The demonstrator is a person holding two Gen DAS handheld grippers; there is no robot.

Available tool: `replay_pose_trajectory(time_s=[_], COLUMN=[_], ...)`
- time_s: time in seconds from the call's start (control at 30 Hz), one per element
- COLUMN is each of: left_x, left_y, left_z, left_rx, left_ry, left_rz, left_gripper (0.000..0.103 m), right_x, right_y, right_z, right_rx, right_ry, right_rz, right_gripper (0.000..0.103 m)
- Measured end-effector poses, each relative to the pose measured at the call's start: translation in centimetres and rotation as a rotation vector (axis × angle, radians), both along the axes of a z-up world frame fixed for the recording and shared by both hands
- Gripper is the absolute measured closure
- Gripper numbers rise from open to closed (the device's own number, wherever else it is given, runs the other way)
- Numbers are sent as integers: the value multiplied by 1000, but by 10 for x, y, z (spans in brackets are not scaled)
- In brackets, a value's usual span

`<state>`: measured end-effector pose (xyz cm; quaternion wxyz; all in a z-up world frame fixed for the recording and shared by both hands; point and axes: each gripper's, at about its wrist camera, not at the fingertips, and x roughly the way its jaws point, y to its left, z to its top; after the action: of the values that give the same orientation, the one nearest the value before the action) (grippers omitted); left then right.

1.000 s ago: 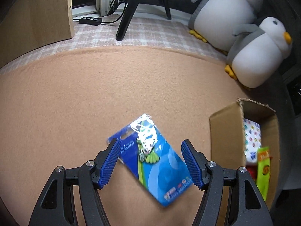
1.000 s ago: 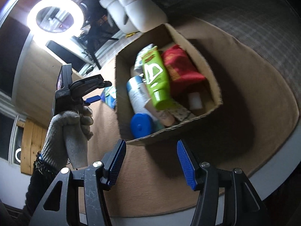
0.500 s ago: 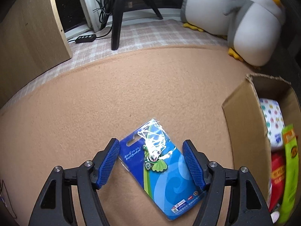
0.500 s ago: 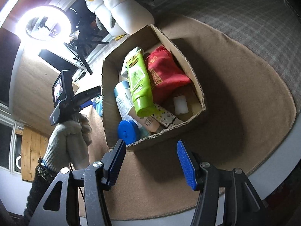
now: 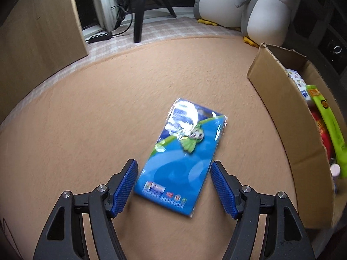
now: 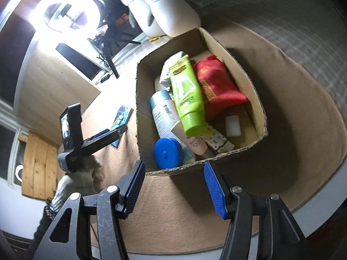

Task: Organize objects
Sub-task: 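Move the left tool to the blue keychain card and close on it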

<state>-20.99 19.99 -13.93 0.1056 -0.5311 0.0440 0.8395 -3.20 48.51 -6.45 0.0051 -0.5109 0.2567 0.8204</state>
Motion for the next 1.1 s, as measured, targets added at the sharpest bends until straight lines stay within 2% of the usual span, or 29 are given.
replay_pose_trajectory(time_s=[0.1, 0.27, 0.5, 0.7, 0.8, 0.9, 0.97, 1.03, 1.1], left_x=[5, 2, -12, -16, -14, -12, -9, -9, -7], left_y=[-10, -12, -5, 3, 5, 7, 8, 5, 4], left_z=[4, 8, 3, -1, 0, 1, 3, 4, 4], left_rx=[49, 53, 86, 71, 66, 69, 64, 86, 97], left_ry=[0, 11, -28, -27, -20, -22, -12, -21, -22], left_rz=[17, 17, -22, -46, -54, -71, -72, -63, -59], left_gripper=[30, 28, 26, 27, 39, 42, 57, 64, 64], right_x=[-2, -3, 0, 5, 6, 6, 5, 4, 3], right_y=[-8, -23, -29, -22, -19, -19, -21, -22, -24], right_z=[4, 8, 7, 5, 5, 5, 5, 5, 4], right_rx=[40, 93, 87, 81, 79, 76, 77, 75, 76], right_ry=[5, 13, 7, -2, -5, -6, -6, -5, -5], right_rz=[23, 63, 80, 51, 44, 44, 48, 52, 58], right_gripper=[50, 50, 50, 50, 50, 50, 50, 50, 50])
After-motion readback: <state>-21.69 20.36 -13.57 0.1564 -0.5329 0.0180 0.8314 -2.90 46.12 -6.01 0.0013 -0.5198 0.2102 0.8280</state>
